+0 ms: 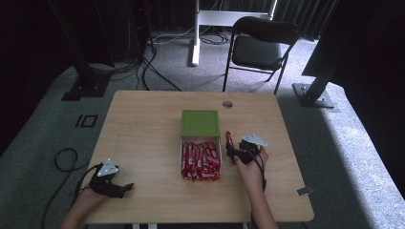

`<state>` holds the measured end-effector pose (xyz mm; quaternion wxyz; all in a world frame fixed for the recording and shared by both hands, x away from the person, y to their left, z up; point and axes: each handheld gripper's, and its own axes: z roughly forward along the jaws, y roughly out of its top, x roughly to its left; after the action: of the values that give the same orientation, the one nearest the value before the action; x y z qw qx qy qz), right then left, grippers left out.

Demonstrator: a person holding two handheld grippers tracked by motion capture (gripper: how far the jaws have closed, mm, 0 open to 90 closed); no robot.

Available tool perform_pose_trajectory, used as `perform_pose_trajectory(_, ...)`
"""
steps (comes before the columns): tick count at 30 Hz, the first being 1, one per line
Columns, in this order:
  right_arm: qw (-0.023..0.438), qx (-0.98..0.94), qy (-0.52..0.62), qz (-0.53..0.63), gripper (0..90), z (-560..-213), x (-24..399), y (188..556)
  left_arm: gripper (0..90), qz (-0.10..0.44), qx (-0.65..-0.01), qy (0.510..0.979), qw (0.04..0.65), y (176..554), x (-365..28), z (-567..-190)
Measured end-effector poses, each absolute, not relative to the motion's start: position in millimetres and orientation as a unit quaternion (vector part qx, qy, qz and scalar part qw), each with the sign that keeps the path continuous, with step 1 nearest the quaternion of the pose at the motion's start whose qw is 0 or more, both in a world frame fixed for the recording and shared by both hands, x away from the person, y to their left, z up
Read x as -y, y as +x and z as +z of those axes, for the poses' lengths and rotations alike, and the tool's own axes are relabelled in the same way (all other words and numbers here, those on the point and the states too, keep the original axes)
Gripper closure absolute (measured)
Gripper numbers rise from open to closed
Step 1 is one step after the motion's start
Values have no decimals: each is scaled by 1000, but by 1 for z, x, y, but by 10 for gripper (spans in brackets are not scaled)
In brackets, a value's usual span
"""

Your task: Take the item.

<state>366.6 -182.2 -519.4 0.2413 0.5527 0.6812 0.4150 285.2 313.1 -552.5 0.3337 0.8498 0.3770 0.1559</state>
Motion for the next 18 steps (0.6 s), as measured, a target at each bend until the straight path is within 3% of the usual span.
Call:
perform_pose_trajectory(3,242,-709,518,413,197,-522,187,365,15,156,-377,850,334,285,-313,-552)
perform_pose_trajectory(6,215,-761,495,359,209,-523,194,359,16,156,-376,850,334,285,-313,-552)
perform_pose_trajectory(13,208,-780,459,372,206,-531,207,348,15,156,-376,850,333,285,-313,-552)
perform_pose_trajectory(18,179,-777,444,409,203,-533,227,337,15,156,-377,850,333,285,-313,-552)
